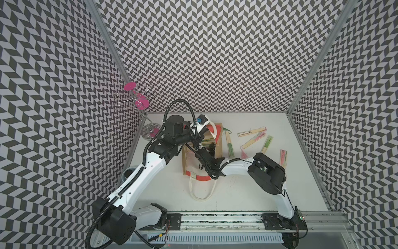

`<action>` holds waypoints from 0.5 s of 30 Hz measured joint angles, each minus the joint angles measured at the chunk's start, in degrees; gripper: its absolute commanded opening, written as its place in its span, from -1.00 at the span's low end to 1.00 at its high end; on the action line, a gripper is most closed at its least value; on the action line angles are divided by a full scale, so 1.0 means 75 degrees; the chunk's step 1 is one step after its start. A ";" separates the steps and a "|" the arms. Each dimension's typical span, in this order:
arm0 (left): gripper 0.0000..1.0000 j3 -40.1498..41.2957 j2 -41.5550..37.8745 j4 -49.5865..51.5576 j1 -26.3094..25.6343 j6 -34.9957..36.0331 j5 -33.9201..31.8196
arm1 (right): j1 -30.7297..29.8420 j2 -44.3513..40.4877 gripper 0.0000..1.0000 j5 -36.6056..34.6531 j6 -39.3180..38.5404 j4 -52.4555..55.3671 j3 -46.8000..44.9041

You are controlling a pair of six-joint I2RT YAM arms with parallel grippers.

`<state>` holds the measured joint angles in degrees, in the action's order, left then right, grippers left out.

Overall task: Take out the folding fans from the tote bags
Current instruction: Pick up the folding fan from the canvas bag.

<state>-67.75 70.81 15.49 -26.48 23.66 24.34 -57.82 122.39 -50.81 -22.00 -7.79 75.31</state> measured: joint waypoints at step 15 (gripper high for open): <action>-1.00 -0.0003 -0.0003 -0.0128 -0.0015 -0.0344 -0.0501 | -0.0181 -0.0184 -0.75 0.0003 -0.0041 -0.0119 -0.0119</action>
<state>-67.77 70.78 14.52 -26.59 21.08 20.58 -59.18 121.01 -50.78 -22.31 -8.69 74.41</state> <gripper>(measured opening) 0.049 0.168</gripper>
